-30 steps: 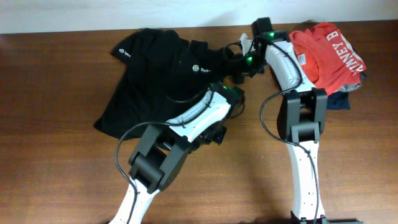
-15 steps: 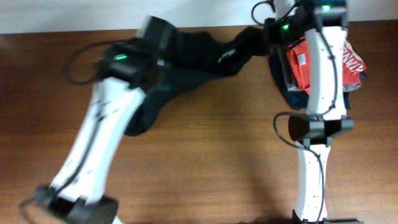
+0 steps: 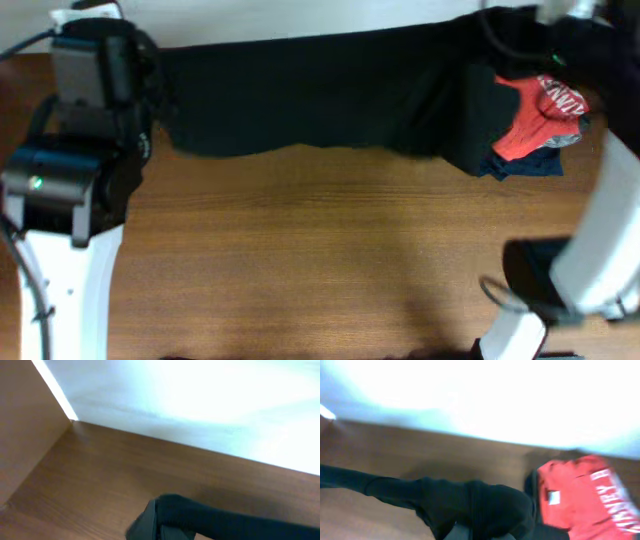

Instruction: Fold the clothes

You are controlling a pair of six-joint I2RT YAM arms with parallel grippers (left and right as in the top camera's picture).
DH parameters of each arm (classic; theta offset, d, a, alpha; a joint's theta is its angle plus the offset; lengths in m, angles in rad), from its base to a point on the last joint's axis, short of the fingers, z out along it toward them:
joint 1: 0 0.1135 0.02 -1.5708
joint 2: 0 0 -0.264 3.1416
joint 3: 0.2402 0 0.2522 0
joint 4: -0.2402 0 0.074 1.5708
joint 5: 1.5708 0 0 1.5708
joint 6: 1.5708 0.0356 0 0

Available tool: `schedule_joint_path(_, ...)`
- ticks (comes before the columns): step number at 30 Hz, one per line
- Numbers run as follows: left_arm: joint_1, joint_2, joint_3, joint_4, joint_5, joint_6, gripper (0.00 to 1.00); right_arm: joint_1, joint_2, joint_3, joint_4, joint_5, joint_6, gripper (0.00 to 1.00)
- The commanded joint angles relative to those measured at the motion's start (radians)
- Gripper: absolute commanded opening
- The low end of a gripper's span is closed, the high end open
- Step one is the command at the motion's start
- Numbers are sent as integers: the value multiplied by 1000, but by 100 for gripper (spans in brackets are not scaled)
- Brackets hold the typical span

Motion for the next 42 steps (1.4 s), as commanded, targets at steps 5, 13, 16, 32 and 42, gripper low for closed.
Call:
schedule_joint_path(5, 22, -121, 23, 18, -97, 65, 1, -3, -293, -126, -6, 137, 17, 4)
schedule_joint_path(13, 22, -265, 27, -8, -97, 85, 1, -3, -537, -387, -6, 131, 59, 4)
schedule_joint_path(16, 21, -314, 27, -52, -97, 84, 1, -2, -595, -464, -6, 83, 61, 4)
schedule_joint_path(32, 22, -204, -64, -376, -97, -68, 1, -2, -561, -966, 14, -56, 52, 4)
schedule_joint_path(42, 22, 60, -209, -232, -98, -98, 1, 44, -319, -1140, 228, -56, 11, 4)
